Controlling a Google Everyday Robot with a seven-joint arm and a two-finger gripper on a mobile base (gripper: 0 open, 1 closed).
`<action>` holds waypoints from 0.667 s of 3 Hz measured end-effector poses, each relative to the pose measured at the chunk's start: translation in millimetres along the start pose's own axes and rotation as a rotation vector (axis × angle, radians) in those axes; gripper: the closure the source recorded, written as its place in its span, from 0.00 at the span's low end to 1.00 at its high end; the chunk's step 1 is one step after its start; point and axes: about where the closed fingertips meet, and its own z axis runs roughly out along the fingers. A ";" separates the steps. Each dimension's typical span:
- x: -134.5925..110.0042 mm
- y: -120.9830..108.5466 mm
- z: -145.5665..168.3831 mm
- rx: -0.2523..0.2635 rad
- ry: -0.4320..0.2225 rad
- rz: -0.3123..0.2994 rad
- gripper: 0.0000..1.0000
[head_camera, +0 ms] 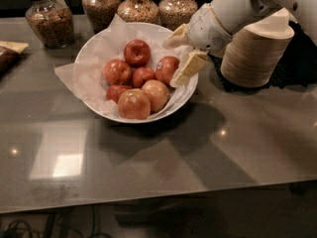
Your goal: Pick apple from white bowl
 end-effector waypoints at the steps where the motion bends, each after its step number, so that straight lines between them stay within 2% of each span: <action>1: 2.8 0.0 5.9 -0.013 0.001 0.009 0.33; 2: 5.2 0.7 10.4 -0.023 0.003 0.015 0.34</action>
Offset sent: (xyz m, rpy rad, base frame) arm 0.0036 0.0008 -0.0213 -0.0182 0.0526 -0.0013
